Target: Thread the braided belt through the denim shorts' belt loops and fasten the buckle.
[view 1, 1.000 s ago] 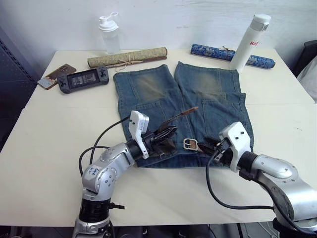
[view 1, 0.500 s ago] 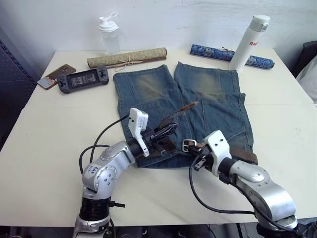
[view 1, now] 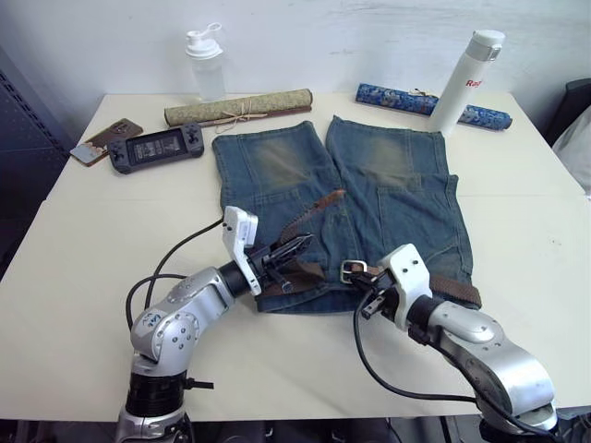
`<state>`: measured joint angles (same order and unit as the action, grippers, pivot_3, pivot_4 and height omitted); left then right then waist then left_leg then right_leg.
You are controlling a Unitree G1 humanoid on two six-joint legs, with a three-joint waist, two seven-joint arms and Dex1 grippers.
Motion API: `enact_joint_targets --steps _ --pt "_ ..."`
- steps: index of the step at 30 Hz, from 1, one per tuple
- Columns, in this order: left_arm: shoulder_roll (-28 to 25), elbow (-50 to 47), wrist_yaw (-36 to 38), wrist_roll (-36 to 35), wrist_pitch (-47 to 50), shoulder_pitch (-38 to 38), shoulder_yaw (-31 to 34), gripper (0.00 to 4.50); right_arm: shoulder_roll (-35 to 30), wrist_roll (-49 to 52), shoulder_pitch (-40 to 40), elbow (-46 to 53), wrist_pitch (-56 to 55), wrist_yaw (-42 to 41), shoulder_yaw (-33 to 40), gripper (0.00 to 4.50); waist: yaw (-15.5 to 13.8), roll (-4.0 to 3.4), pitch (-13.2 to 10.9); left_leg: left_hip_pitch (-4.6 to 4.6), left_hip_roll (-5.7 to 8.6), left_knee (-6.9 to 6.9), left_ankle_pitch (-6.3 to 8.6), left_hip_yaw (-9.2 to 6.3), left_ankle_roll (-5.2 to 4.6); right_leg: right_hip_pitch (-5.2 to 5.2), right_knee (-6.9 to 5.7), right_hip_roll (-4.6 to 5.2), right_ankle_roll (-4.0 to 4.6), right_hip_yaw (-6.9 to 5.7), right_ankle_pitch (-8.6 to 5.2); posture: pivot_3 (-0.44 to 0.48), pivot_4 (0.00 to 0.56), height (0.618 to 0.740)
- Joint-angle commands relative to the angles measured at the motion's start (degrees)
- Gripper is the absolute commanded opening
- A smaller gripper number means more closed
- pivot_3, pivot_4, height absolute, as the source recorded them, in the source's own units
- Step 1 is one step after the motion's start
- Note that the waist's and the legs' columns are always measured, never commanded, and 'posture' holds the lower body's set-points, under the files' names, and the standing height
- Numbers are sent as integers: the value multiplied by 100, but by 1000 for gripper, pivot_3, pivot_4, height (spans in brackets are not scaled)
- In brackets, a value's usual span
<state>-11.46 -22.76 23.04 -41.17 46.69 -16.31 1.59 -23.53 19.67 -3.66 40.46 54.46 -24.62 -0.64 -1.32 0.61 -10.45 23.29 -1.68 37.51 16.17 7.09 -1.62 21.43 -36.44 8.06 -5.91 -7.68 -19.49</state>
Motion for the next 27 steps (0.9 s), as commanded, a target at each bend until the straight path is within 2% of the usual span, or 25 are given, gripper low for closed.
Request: enact_joint_targets --steps 1,7,19,22,25,27 --pt "19 -199 -28 65 -185 -6 -85 0 -151 252 -152 341 123 -22 427 72 3 0 0 0 -1 0 0 0 0 0 0 -1 0 0 0 0 150 717" --pt "80 -151 -25 30 -303 -24 -70 0 -376 431 -249 308 299 -16 633 72 3 0 0 0 -1 -7 0 0 1 2 3 -1 0 -1 0 0 150 717" --pt "86 -190 74 77 -486 -38 -155 0 -467 252 -376 16 325 255 75 72 3 0 0 0 0 -6 0 1 0 3 4 1 0 -1 0 0 150 717" --pt "-124 -200 148 254 -471 19 -284 0 -451 233 -349 -6 279 335 88 72 -2 0 0 0 0 -6 -1 1 1 2 4 1 0 -1 0 0 150 717" --pt "-578 -192 412 783 -732 90 -704 0 -546 329 -256 146 190 232 234 72 1 0 0 0 0 -7 0 2 1 3 5 0 0 -2 0 0 150 717" --pt "-574 -93 309 882 -794 92 -713 0 -682 404 -236 357 -55 39 413 72 -3 0 0 0 1 -10 0 4 1 4 7 0 0 -1 0 0 150 717"
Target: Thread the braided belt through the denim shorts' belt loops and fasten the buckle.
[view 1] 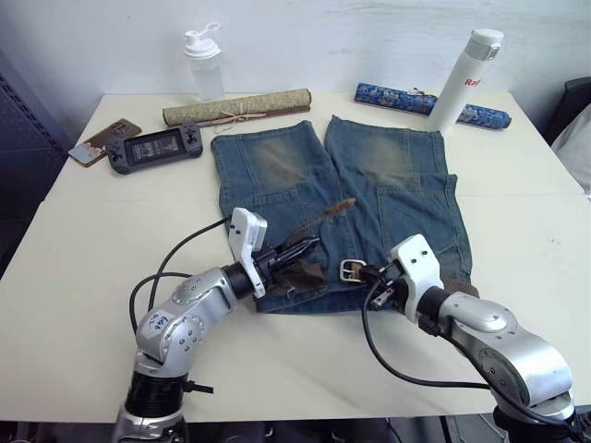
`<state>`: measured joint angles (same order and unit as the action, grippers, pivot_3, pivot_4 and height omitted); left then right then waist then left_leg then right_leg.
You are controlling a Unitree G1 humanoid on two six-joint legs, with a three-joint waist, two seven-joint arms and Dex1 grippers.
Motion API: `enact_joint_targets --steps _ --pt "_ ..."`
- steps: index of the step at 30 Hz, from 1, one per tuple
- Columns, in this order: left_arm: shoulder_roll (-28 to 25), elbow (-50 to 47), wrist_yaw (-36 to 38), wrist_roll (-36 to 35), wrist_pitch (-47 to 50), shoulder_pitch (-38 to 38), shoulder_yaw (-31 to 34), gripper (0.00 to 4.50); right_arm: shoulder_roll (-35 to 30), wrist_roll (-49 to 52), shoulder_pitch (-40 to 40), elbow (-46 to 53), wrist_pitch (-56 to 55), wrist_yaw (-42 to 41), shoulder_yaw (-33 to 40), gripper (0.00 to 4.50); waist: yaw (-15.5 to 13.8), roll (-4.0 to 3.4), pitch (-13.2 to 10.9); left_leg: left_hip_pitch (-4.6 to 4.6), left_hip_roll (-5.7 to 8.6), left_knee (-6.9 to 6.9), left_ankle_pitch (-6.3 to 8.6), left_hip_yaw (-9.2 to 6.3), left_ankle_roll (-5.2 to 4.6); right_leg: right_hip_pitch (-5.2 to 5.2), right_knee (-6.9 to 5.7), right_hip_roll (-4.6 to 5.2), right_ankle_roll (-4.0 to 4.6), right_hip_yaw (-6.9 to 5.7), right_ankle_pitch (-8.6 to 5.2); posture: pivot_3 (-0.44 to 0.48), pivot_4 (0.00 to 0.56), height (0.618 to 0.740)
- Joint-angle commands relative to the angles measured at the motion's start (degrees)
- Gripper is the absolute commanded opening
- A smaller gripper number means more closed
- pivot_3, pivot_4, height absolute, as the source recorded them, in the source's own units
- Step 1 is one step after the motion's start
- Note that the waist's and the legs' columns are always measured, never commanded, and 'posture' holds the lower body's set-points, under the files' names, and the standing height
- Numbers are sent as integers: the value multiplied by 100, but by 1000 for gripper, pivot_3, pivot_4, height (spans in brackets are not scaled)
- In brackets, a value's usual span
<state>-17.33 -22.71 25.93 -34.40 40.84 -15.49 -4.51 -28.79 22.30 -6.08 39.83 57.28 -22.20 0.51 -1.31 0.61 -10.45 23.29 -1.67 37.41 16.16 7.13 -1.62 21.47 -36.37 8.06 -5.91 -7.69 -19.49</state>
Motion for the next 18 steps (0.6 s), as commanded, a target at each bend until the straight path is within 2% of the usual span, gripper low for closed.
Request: enact_joint_targets --steps 1,3,6,8,10,13,18 --pt "52 -47 -40 219 -216 6 -75 0 -207 160 -3 500 -462 -269 383 72 -7 0 0 1 1 0 0 0 0 0 2 2 0 0 0 0 150 717" --pt "96 -3 -39 229 -238 9 -59 0 -465 29 49 609 -724 -409 381 72 -6 0 0 2 1 1 1 0 -3 0 4 5 0 0 0 0 150 717" --pt "194 3 -33 194 -234 18 -43 0 -1149 -515 365 740 -1290 -625 113 1024 -21 1 0 1 1 -3 2 -2 -3 -1 9 8 0 -2 0 0 150 717" --pt "308 14 -99 105 -185 -1 23 0 -1367 -731 578 784 -1707 -710 -12 1988 -15 4 -2 1 -1 -7 2 -2 -2 -4 18 9 -1 -4 0 0 150 717" --pt "383 16 -118 47 -141 -28 84 0 -1736 -1372 854 701 -2390 -778 -381 3032 -13 5 -3 0 0 -7 1 -1 -2 -4 17 7 -1 -4 1 0 150 717" --pt "446 25 -135 -43 -72 -82 186 0 -1817 -2204 1022 337 -3146 -490 -768 4442 1 7 -4 -1 -1 -7 -1 -1 1 -5 16 6 -1 -4 1 0 150 717" --pt "513 -60 -118 -344 40 -128 428 0 -1578 -3149 956 -178 -3777 -70 -1111 4442 -6 11 -6 -1 -1 -2 -3 -1 5 -4 12 3 -1 -5 1 0 150 717"
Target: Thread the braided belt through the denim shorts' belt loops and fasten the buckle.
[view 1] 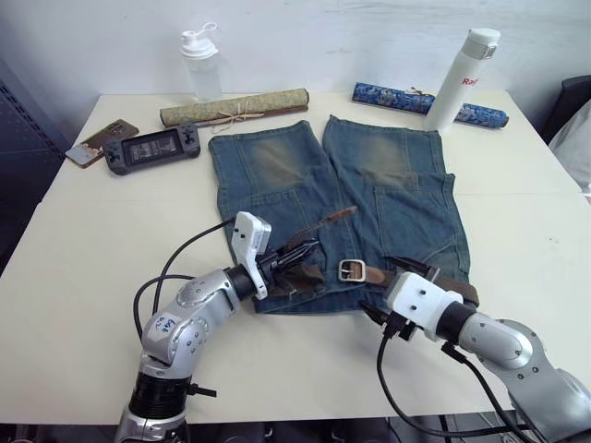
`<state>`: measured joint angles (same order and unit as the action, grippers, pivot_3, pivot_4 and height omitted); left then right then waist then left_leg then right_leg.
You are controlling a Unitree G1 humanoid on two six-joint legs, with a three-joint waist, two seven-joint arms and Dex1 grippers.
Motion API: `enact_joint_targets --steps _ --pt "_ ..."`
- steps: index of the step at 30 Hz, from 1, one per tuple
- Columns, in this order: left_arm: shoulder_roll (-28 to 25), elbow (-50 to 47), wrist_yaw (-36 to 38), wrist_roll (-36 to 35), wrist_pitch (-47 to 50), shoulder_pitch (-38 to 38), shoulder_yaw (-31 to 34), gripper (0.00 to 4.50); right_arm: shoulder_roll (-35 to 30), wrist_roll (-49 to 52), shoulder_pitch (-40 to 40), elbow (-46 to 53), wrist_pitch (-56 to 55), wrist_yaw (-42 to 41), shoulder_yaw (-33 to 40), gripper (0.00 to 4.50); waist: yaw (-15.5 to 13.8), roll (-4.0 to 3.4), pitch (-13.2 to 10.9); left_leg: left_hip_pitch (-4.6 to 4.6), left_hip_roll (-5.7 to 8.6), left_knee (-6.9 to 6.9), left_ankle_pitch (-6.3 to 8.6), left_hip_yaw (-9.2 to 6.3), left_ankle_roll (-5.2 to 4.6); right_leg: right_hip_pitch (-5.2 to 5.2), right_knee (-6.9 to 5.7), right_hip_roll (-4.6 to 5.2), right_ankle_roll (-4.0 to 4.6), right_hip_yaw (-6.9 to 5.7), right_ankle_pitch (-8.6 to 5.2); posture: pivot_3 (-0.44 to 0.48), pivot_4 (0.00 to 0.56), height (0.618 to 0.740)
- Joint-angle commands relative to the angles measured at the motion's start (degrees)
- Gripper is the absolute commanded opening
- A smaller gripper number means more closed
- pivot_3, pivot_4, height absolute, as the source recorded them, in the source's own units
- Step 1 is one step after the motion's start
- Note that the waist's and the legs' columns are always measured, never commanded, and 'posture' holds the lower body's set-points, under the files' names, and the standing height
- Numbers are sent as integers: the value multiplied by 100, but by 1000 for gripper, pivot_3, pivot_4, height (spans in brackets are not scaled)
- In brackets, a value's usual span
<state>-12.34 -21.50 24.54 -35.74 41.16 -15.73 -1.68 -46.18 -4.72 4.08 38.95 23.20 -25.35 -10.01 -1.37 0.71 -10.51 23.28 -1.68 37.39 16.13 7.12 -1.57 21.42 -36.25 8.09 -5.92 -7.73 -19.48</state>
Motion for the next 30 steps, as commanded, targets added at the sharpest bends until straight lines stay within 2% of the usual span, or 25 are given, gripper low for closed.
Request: enact_joint_targets --steps 1,10,17,24,30 --pt "14 -199 35 -255 17 -99 176 0 214 -602 -105 -173 -434 303 -111 4442 -2 1 -1 0 0 0 0 0 0 -1 0 0 0 0 0 0 150 717" --pt "5 -236 -107 -373 178 -114 267 0 512 -2098 -335 -736 -1021 529 -718 4442 2 1 -1 -1 -2 2 -4 -2 6 -2 -2 -6 0 0 0 0 150 717" --pt "69 -264 -163 -492 266 -145 313 0 1115 -2685 -323 -1082 -882 904 -655 4442 0 3 1 -3 -3 5 -6 -3 10 -4 -9 -7 0 1 0 0 150 717" --pt "218 -208 -383 -857 459 -360 577 0 1621 -3235 -225 -1238 -1107 992 -1057 4442 5 6 3 -4 -2 13 -6 -7 9 -7 -16 -5 0 2 0 0 150 717" --pt "341 -223 -613 -1311 624 -530 881 0 1898 -3618 -179 -1362 -987 1312 -883 4442 18 7 3 -5 -6 10 -8 -7 14 -5 -18 -11 1 3 -1 0 150 717"
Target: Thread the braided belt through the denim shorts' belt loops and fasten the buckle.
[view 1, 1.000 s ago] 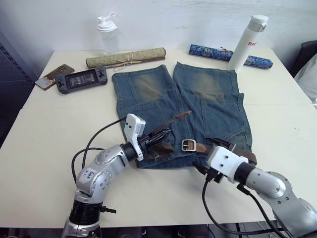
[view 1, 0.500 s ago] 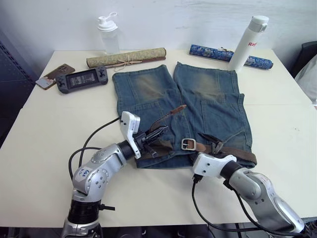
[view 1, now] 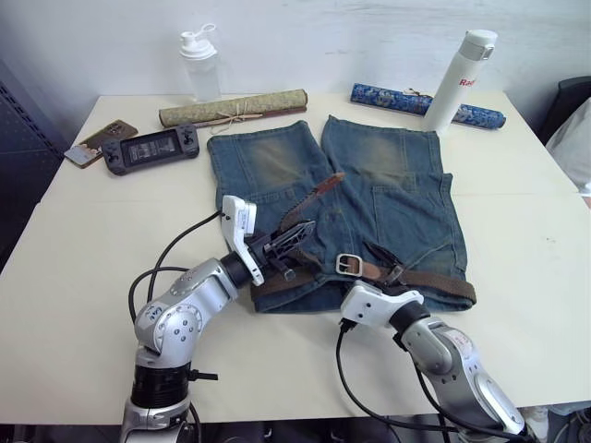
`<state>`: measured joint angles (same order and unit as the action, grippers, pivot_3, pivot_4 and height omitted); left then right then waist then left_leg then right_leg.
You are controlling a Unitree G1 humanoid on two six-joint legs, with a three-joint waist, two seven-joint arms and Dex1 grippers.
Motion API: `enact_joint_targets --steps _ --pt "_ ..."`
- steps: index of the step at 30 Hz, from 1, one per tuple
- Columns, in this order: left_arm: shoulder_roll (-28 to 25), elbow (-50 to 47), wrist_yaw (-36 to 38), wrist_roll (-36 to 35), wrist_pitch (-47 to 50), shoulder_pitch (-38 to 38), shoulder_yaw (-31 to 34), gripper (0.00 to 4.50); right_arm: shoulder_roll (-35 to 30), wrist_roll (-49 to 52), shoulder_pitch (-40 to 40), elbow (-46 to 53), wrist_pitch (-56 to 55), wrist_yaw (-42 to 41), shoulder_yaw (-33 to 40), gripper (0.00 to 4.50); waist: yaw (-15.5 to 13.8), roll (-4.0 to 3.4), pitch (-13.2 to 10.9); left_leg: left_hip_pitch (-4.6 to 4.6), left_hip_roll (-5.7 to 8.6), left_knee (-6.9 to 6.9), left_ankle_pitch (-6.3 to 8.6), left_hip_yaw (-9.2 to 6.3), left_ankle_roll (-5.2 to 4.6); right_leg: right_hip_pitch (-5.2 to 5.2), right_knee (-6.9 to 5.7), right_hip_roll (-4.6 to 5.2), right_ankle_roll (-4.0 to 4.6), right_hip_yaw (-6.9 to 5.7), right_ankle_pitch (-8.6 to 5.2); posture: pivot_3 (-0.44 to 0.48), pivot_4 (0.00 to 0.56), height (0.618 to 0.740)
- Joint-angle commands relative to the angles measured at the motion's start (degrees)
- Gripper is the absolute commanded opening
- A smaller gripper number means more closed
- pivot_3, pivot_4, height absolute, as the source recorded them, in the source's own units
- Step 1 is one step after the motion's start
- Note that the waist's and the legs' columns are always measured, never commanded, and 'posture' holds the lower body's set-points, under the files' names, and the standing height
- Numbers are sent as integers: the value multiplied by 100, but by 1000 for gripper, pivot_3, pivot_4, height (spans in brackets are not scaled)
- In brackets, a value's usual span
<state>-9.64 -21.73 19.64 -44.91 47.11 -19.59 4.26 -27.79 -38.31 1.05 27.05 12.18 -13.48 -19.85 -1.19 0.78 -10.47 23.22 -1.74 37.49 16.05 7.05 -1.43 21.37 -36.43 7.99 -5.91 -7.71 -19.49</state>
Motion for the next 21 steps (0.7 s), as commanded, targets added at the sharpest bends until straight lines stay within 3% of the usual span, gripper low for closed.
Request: enact_joint_targets --steps 1,10,19,21 --pt "81 -209 -156 -486 49 -174 343 0 81 -300 144 -177 139 134 131 4442 0 0 0 0 1 0 0 0 0 0 0 1 0 1 0 0 150 717" --pt "134 -143 -424 -1054 101 -367 649 0 -74 -204 561 108 -484 -4 161 4442 -11 2 1 0 4 -1 0 0 -1 0 0 2 0 1 0 0 150 717" --pt "107 -212 -454 -1193 129 -291 562 0 263 -433 239 -218 -117 174 457 4442 -16 4 2 -1 2 4 -1 -1 1 -1 -2 -2 0 1 0 0 150 717" --pt "94 -207 -454 -1189 126 -283 551 0 331 -435 245 -209 -84 192 468 3941 -25 4 2 0 3 4 -1 -1 1 -1 -3 -1 0 1 0 0 150 717"
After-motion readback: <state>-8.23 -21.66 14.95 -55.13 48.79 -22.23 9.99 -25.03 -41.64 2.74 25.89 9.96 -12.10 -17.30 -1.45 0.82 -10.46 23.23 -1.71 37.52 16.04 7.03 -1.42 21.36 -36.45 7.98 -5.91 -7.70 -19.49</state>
